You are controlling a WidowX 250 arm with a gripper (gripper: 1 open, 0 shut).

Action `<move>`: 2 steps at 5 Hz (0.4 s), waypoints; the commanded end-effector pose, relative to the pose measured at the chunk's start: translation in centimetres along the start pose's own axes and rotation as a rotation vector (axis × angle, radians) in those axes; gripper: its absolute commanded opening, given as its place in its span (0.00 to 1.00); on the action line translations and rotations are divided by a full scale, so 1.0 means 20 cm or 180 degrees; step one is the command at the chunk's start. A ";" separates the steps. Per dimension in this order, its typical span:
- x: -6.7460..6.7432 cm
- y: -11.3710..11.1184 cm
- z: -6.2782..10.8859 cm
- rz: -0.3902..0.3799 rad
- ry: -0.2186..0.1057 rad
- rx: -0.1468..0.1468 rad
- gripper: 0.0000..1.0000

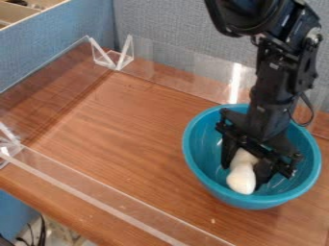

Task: Remove the mushroom from inside the blue bowl and put it on the table

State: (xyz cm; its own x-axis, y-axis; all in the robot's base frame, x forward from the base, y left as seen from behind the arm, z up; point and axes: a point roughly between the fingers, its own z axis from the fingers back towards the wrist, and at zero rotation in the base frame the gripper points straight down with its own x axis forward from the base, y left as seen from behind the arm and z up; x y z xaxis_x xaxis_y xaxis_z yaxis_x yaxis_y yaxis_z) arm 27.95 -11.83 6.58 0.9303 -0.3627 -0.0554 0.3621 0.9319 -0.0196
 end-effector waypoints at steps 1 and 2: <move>0.00 0.02 0.14 0.0034 -0.0268 0.0011 0.00; -0.01 0.03 0.17 0.0040 -0.0318 0.0021 0.00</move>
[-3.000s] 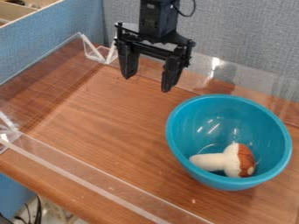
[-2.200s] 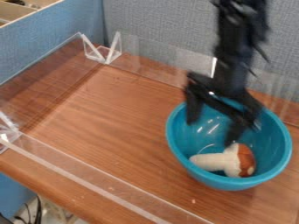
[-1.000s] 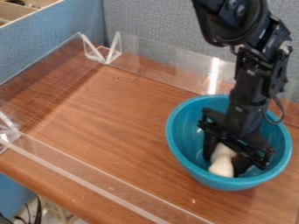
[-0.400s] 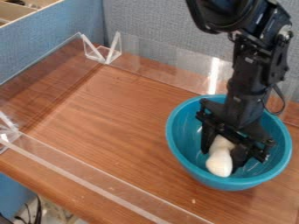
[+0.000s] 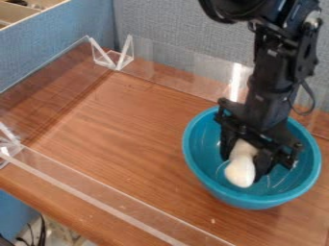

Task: Remove the mushroom from inside the blue bowl and put it on the table

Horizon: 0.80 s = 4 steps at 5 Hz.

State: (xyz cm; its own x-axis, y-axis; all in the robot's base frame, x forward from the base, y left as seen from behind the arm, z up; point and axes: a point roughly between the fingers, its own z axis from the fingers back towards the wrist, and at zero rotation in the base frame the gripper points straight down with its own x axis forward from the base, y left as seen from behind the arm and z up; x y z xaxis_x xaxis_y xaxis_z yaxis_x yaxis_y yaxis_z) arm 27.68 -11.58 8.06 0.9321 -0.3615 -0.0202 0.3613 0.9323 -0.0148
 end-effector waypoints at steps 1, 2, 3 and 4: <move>0.00 0.02 0.12 0.0041 -0.0247 0.0018 0.00; -0.02 0.02 0.12 0.0052 -0.0269 0.0025 0.00; -0.02 0.02 0.13 0.0063 -0.0293 0.0028 0.00; -0.03 0.01 0.14 0.0069 -0.0318 0.0030 0.00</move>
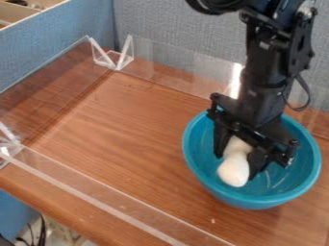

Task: Remove the mushroom from inside the blue bowl and put it on the table

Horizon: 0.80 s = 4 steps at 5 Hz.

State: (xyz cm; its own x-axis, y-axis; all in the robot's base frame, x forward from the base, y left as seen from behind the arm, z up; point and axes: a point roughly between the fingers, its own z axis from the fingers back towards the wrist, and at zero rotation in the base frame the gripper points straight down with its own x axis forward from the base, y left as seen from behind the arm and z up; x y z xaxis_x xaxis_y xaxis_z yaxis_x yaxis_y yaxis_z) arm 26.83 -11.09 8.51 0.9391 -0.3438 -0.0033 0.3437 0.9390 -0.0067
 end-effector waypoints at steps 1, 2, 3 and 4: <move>0.01 0.00 0.12 0.0013 -0.0291 0.0004 0.00; -0.01 0.07 0.20 0.0070 -0.0358 0.0044 0.00; -0.05 0.28 0.29 0.0293 -0.0332 0.0145 0.00; -0.10 0.53 0.28 0.0588 -0.0252 0.0196 0.00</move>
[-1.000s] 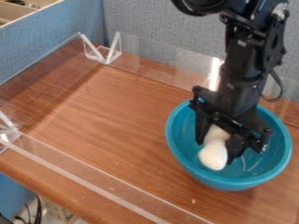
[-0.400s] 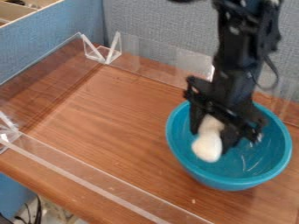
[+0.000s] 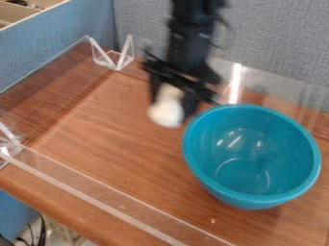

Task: Remove the mushroom from inside the blue bowl and put it on the table

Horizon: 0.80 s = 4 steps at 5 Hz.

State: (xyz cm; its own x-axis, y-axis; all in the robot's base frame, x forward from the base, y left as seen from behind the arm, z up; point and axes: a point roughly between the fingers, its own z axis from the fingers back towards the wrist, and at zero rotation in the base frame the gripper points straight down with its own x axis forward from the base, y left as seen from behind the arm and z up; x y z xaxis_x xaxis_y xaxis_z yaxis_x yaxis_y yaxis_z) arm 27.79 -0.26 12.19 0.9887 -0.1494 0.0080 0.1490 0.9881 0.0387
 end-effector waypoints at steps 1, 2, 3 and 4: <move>-0.01 0.25 0.03 0.0177 -0.0131 0.0026 0.00; -0.02 0.31 -0.08 0.0200 0.0014 0.0024 0.00; -0.02 0.33 -0.17 0.0200 0.0150 0.0033 0.00; -0.01 0.34 -0.24 0.0194 0.0258 0.0040 0.00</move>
State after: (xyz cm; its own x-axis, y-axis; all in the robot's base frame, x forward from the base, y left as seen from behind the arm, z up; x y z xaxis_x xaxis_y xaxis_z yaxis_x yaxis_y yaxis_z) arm 28.21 5.99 6.41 0.9881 -0.1030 -0.1140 0.1076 0.9936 0.0353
